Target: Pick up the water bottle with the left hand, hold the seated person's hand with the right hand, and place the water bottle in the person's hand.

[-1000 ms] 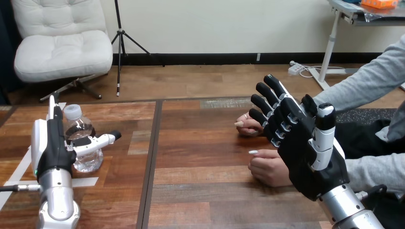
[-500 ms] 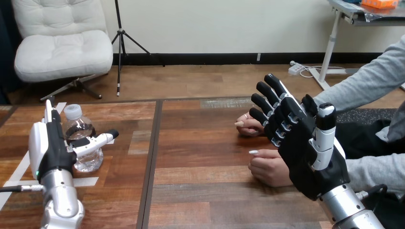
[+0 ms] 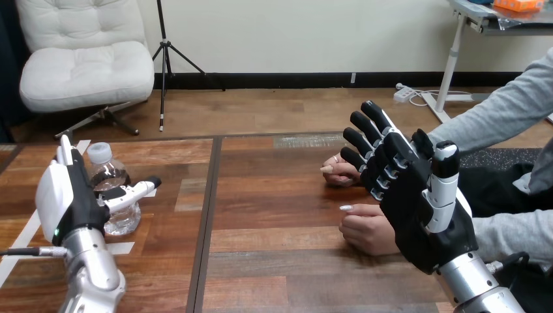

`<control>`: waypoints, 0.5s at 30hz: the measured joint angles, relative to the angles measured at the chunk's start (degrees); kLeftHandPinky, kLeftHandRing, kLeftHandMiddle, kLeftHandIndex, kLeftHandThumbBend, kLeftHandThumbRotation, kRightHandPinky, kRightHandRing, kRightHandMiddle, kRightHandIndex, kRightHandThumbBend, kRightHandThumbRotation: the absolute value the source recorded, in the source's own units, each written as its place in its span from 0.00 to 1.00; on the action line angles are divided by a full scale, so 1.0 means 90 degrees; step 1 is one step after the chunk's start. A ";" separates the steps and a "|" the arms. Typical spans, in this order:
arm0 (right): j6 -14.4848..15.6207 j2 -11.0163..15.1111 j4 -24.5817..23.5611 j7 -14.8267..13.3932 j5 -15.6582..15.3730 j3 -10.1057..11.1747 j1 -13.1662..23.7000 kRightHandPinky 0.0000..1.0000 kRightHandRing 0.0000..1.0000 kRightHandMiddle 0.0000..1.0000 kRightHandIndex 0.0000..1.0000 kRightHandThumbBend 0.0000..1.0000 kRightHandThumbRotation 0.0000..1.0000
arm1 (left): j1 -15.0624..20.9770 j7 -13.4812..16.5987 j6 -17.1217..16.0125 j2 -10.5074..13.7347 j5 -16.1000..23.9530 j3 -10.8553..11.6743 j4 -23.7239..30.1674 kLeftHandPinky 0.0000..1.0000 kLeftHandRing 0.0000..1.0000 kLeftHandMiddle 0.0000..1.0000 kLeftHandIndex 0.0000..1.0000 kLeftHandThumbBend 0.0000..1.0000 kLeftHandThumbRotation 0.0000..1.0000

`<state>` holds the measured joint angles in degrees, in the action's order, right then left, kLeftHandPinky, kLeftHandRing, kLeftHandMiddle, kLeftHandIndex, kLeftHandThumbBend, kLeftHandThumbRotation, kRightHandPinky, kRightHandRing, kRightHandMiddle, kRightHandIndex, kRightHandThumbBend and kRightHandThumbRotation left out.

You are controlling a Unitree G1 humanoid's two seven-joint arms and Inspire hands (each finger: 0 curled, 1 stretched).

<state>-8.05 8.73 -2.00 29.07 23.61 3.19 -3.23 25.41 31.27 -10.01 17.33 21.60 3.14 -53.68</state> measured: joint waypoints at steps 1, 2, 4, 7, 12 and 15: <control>-0.0002 0.0000 0.0000 0.0000 0.0000 0.0000 -0.0004 1.00 1.00 1.00 1.00 1.00 1.00 | 0.0035 0.0079 0.0060 0.0000 0.0044 -0.0028 -0.0038 1.00 1.00 1.00 1.00 1.00 0.33; -0.0003 0.0000 0.0000 -0.0001 0.0000 0.0000 -0.0006 1.00 1.00 1.00 1.00 1.00 1.00 | 0.0057 0.0131 0.0100 0.0000 0.0068 -0.0046 -0.0057 1.00 1.00 1.00 1.00 1.00 0.33; -0.0004 0.0000 0.0000 0.0000 0.0002 0.0000 -0.0016 1.00 1.00 1.00 1.00 1.00 1.00 | 0.0107 0.0241 0.0190 -0.0001 0.0118 -0.0089 -0.0106 1.00 1.00 1.00 1.00 1.00 0.34; -0.0004 0.0000 0.0000 0.0001 0.0003 0.0000 -0.0038 1.00 1.00 1.00 1.00 0.99 1.00 | 0.0174 0.0389 0.0337 0.0000 0.0163 -0.0150 -0.0147 1.00 1.00 1.00 1.00 1.00 0.34; -0.0004 -0.0001 0.0000 0.0000 0.0004 0.0000 -0.0092 1.00 1.00 1.00 1.00 0.99 1.00 | 0.0268 0.0536 0.0552 0.0002 0.0177 -0.0241 -0.0177 1.00 1.00 1.00 1.00 1.00 0.35; -0.0004 -0.0002 0.0000 0.0000 0.0004 -0.0001 -0.0125 1.00 1.00 1.00 1.00 0.99 1.00 | 0.0310 0.0550 0.0641 0.0002 0.0174 -0.0266 -0.0185 1.00 1.00 1.00 1.00 1.00 0.36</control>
<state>-8.08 8.71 -2.00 29.06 23.64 3.18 -4.36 28.20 36.22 -4.24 17.35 23.17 0.75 -55.34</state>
